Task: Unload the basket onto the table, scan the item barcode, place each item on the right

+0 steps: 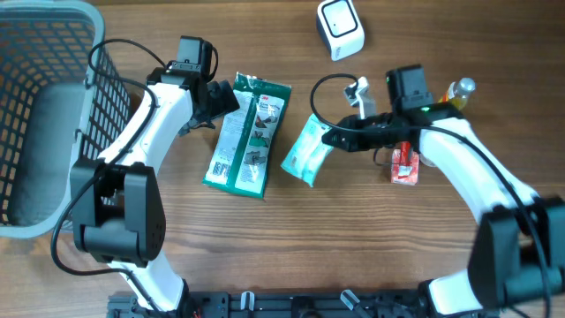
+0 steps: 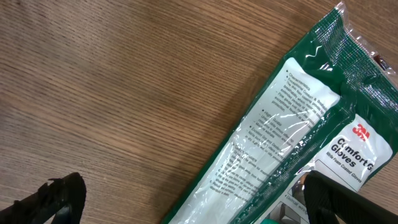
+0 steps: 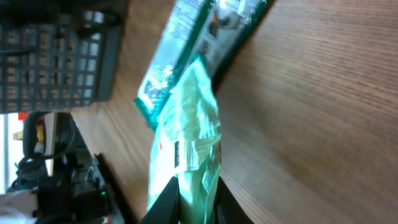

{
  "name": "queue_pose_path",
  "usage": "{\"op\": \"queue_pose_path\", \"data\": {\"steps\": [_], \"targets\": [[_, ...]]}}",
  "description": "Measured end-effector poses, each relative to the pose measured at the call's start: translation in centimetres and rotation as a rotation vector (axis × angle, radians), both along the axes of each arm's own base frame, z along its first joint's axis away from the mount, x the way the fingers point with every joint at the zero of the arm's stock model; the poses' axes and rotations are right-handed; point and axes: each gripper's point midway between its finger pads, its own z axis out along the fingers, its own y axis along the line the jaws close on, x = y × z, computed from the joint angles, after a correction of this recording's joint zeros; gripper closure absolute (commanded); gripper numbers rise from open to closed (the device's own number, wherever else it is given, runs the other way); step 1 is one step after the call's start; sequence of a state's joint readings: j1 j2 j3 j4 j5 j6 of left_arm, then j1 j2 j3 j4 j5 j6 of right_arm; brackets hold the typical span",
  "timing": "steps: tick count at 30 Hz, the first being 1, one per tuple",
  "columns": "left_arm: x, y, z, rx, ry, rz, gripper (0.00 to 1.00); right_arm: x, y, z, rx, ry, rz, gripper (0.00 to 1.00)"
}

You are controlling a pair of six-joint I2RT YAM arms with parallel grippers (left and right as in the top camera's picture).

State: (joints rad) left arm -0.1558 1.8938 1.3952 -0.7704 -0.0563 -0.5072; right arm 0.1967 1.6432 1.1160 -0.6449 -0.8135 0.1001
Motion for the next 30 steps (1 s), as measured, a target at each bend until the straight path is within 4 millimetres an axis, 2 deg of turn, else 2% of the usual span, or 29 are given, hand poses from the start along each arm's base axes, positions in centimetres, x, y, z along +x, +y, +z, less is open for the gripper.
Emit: {"op": "queue_pose_path", "data": {"steps": [1, 5, 7, 10, 12, 13, 17, 20, 23, 24, 30], "targets": [[0.0, 0.0, 0.0, 0.0, 0.0, 0.0, 0.0, -0.2, -0.3, 1.4, -0.025, 0.002, -0.007, 0.96], [0.0, 0.0, 0.0, 0.001, 0.0, 0.0, 0.0, 2.3, -1.9, 10.0, -0.145, -0.144, -0.056, 0.96], [0.0, 0.0, 0.0, 0.002, 0.0, 0.0, 0.0, 3.9, -3.0, 15.0, -0.211, -0.279, -0.101, 0.96], [0.0, 0.1, 0.0, 0.003, 0.0, 0.001, 0.0, 5.5, -4.5, 21.2, -0.271, -0.477, -0.17, 0.96], [0.0, 0.1, 0.0, 0.003, 0.0, 0.001, 0.0, 5.8, -5.0, 23.4, -0.291, -0.565, -0.19, 0.96], [0.0, 0.1, 0.0, 0.003, 0.0, 0.001, 0.0, 6.0, -5.3, 24.0, -0.311, -0.599, -0.196, 0.96], [0.0, 0.1, 0.0, 0.003, 0.0, 0.001, 0.0, 7.5, -6.1, 23.1, -0.423, -0.657, -0.183, 0.96], [0.0, 0.0, 0.0, 0.003, 0.0, 0.0, 0.0, 10.0, -5.4, 20.9, -0.532, -0.701, -0.129, 0.96], [0.0, 0.1, 0.0, 0.003, -0.001, 0.001, 0.0, 13.2, -4.0, 18.4, -0.642, -0.751, -0.1, 0.96], [0.0, 0.1, 0.0, 0.003, 0.0, 0.001, 0.0, 14.9, -3.4, 17.1, -0.7, -0.779, -0.089, 0.96], [0.0, 0.1, 0.0, 0.003, -0.001, 0.001, 0.0, 21.2, -2.2, 13.8, -0.938, -0.939, -0.082, 0.96]]}}
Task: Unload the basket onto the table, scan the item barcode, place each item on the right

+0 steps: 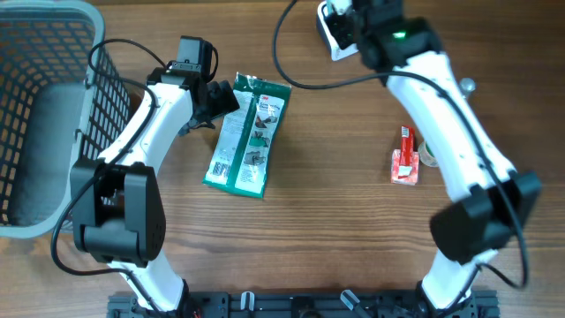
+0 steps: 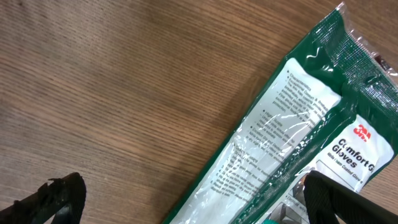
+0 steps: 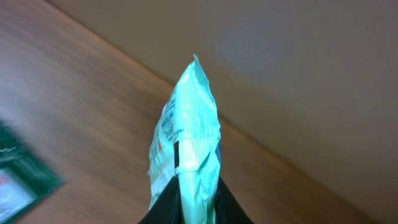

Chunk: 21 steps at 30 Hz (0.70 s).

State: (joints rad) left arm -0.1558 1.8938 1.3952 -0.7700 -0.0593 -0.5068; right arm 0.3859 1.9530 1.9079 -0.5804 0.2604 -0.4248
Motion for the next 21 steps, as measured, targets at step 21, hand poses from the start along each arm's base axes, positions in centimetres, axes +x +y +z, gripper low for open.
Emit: {"op": "queue_pose_path", "data": {"steps": [21], "targets": [[0.0, 0.0, 0.0, 0.0, 0.0, 0.0, 0.0, 8.5, -0.1, -9.6, -0.387, -0.133, 0.003, 0.96]]}}
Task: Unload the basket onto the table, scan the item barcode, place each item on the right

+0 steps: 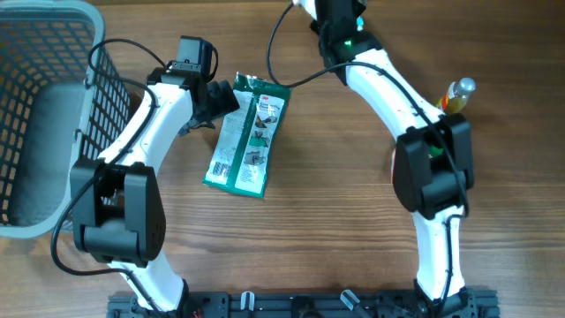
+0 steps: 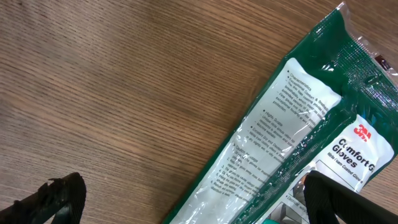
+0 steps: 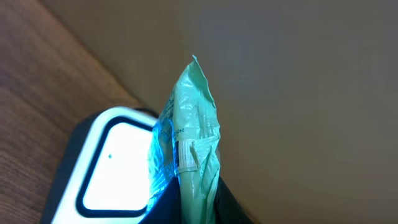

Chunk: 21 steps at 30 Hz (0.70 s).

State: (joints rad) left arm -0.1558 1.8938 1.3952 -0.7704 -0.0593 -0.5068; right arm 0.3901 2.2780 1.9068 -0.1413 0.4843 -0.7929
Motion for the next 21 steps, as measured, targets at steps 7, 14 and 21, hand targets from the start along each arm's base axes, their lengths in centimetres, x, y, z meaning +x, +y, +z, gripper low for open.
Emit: {"op": "queue_pose_path", "data": {"steps": [7, 14, 21], "targets": [[0.0, 0.0, 0.0, 0.0, 0.0, 0.0, 0.0, -0.7, 0.5, -1.9, -0.011, 0.062, 0.011, 0.96], [0.0, 0.0, 0.0, 0.0, 0.0, 0.0, 0.0, -2.1, 2.3, -3.6, 0.083, 0.137, 0.026, 0.96], [0.0, 0.0, 0.0, 0.0, 0.0, 0.0, 0.0, -2.3, 2.8, -4.0, 0.132, 0.157, 0.031, 0.96]]}}
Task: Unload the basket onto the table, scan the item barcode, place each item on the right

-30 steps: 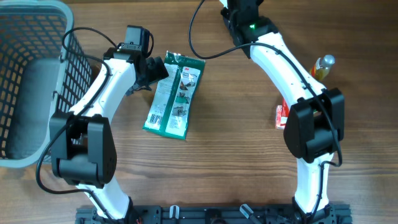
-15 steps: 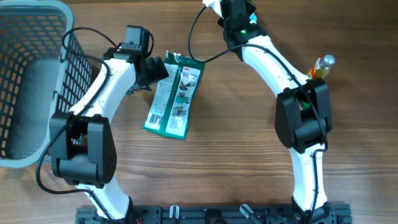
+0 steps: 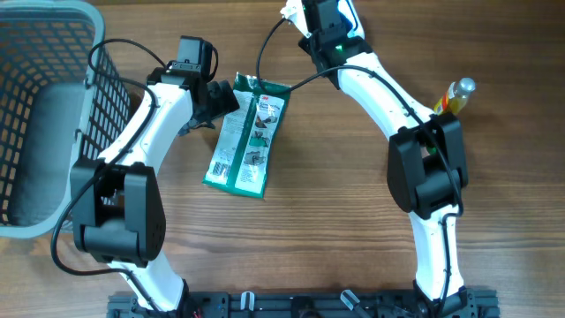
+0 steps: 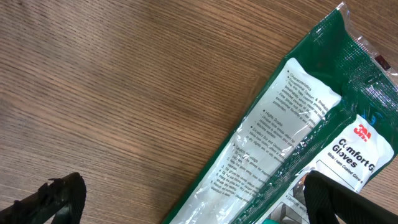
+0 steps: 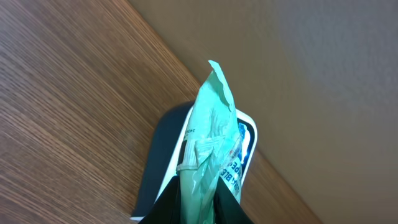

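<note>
A pale green packet point(image 5: 210, 134) stands upright between the jaws of my right gripper point(image 5: 198, 200), which is shut on its lower end. Right behind the packet is the scanner point(image 5: 163, 163), with a dark side and a white face lit blue. In the overhead view my right wrist point(image 3: 325, 19) is at the table's far edge and covers the scanner. My left gripper point(image 4: 194, 205) is open, with one fingertip point(image 4: 55, 198) on bare wood and the other over the green gloves package point(image 4: 292, 134). It is low over that package's top left corner point(image 3: 237, 88).
A grey wire basket point(image 3: 35, 106) fills the left side. The green gloves package point(image 3: 247, 132) lies flat left of centre. A small yellow bottle point(image 3: 452, 94) stands at the right, behind my right arm's forearm.
My right gripper has turned and shifted a little with the packet: the scanner now shows behind it and lower, with more of the table in view. The left arm has not moved.
My right gripper held the pale green packet low at mid-table beside the gloves package. Then it had it lifted at the far edge near the scanner, then against the scanner's lit face, and now over the scanner. The left gripper stayed open by the gloves package.
</note>
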{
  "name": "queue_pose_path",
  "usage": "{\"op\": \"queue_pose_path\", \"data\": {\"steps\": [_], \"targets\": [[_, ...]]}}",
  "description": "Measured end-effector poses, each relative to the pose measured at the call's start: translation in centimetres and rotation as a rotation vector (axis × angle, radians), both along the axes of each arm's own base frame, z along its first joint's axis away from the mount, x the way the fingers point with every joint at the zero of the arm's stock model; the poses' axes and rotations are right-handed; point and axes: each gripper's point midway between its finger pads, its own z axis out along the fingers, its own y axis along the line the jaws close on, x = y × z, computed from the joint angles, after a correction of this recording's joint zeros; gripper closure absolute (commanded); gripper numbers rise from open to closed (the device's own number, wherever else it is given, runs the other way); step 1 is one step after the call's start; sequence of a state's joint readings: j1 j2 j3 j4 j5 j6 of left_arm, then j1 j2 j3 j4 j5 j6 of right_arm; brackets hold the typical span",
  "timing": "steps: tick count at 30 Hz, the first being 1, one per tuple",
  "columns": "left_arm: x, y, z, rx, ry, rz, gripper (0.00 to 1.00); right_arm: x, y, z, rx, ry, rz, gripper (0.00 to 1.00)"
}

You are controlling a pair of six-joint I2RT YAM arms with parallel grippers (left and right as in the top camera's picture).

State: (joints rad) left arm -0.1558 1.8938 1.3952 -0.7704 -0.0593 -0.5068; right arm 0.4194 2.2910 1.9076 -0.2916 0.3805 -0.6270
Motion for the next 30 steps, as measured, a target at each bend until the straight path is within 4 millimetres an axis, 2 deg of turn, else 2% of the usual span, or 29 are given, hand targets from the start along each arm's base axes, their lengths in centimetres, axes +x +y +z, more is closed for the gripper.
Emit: {"op": "queue_pose_path", "data": {"steps": [5, 7, 10, 12, 13, 14, 15, 17, 20, 22, 27, 28, 30], "targets": [[0.0, 0.0, 0.0, 0.0, 0.0, 0.0, 0.0, -0.9, -1.6, -0.1, -0.049, 0.031, -0.069, 0.96], [0.0, 0.0, 0.0, 0.0, 0.0, 0.0, 0.0, -2.2, -2.2, 1.4, -0.032, 0.058, -0.092, 0.96], [0.0, 0.0, 0.0, 0.0, 0.0, 0.0, 0.0, -5.5, -3.4, 5.7, 0.056, 0.104, -0.136, 0.96], [0.0, 0.0, 0.0, 0.0, 0.0, 0.0, 0.0, -9.0, -4.5, 9.3, 0.183, 0.163, -0.178, 0.96], [0.0, 0.0, 0.0, 0.0, 0.001, 0.0, 0.0, -11.2, -5.2, 10.5, 0.254, 0.219, -0.199, 0.96], [0.0, 0.0, 0.0, 0.0, -0.001, 0.0, 0.0, -13.0, -6.0, 10.8, 0.305, 0.284, -0.226, 0.96], [0.0, 0.0, 0.0, 0.0, 0.001, 0.0, 0.0, -14.8, -6.7, 10.5, 0.349, 0.363, -0.254, 0.96], [0.0, 0.0, 0.0, 0.0, 0.0, 0.0, 0.0, -19.0, -7.6, 8.5, 0.434, 0.589, -0.32, 0.96], [0.0, 0.0, 0.0, 0.0, 0.0, 0.0, 0.0, -22.4, -7.4, 5.2, 0.506, 0.807, -0.371, 0.96], [0.0, 0.0, 0.0, 0.0, 0.0, 0.0, 0.0, -23.6, -6.9, 2.9, 0.529, 0.889, -0.386, 0.96], [0.0, 0.0, 0.0, 0.0, 0.0, 0.0, 0.0, -25.0, -6.6, -3.3, 0.538, 0.965, -0.403, 0.91], [0.0, 0.0, 0.0, 0.0, 0.0, 0.0, 0.0, -25.0, -6.6, -4.3, 0.536, 0.96, -0.403, 0.86], [0.0, 0.0, 0.0, 0.0, 0.0, 0.0, 0.0, -24.9, -7.4, -6.1, 0.512, 0.932, -0.433, 0.57]]}}
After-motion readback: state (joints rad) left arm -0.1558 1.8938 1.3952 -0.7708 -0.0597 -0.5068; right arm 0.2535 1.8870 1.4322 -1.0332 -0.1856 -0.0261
